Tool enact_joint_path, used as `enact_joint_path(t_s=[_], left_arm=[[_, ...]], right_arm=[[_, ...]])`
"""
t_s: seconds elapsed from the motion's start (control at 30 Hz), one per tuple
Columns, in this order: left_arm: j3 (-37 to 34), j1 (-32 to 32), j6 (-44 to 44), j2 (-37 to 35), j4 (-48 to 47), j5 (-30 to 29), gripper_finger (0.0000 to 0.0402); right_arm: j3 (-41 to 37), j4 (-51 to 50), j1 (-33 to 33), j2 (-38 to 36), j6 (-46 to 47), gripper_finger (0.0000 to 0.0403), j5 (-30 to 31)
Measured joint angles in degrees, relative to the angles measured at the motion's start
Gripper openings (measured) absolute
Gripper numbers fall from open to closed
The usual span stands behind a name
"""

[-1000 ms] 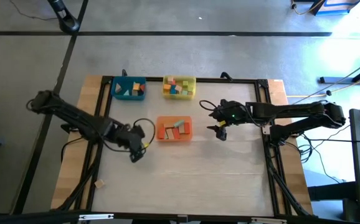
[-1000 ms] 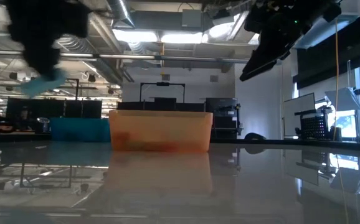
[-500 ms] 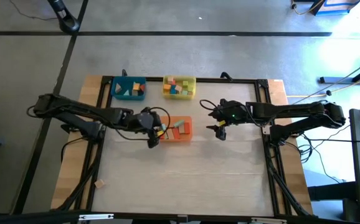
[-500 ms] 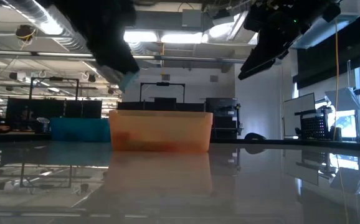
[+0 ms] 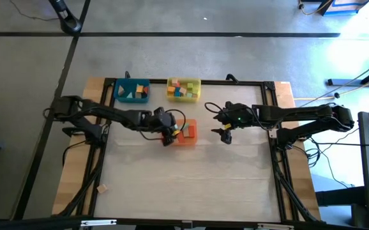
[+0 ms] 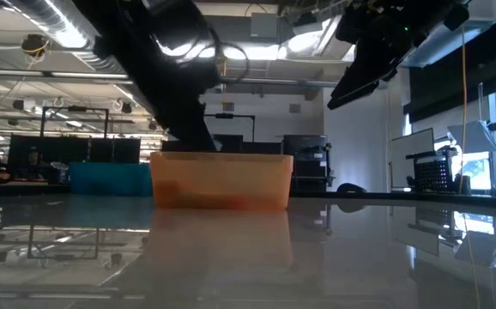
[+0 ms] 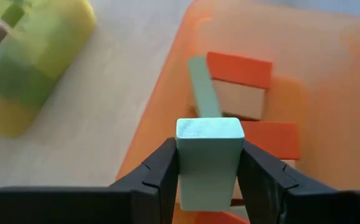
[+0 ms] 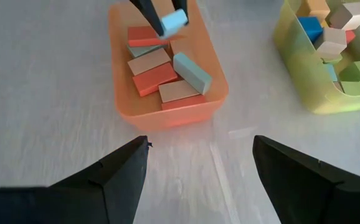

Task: Sort blocks by size
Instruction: Put the light blue rectangle block into the orange bin

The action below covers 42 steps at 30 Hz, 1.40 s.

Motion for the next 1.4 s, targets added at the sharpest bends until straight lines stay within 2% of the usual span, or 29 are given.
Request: enact_joint_path(t_s=[0.13, 0.43, 0.67, 0.93, 1.17, 1.4], left_arm=[[0.0, 1.0, -0.7, 1.6, 1.6, 0.0, 0.0136], [0.0, 2.3, -2.2, 0.9, 2.1, 0.7, 0.0214], [1.7, 0.3, 0.5, -4.7, -2.1, 0.7, 0.0223], [2.6, -7.3, 0.6, -13.8, -15.5, 0.7, 0.0216], [2.5, -17.6, -8.0, -14.9, -28.2, 0.8, 0.0216], [0.2, -24.0, -14.3, -14.8, -28.8, 0.8, 0.0216]], right_arm=[[0.0, 0.1, 0.0, 0.0, 0.0, 0.0289, 0.0], [0.0, 0.6, 0.0, 0.0, -0.1, 0.0289, 0.0], [0.0, 0.5, 0.0, 0.0, -0.1, 0.0289, 0.0], [0.0, 0.3, 0.0, 0.0, -0.1, 0.0289, 0.0], [0.0, 0.3, 0.0, 0.0, -0.1, 0.0289, 0.0], [0.0, 0.4, 0.0, 0.0, -0.1, 0.0289, 0.0]])
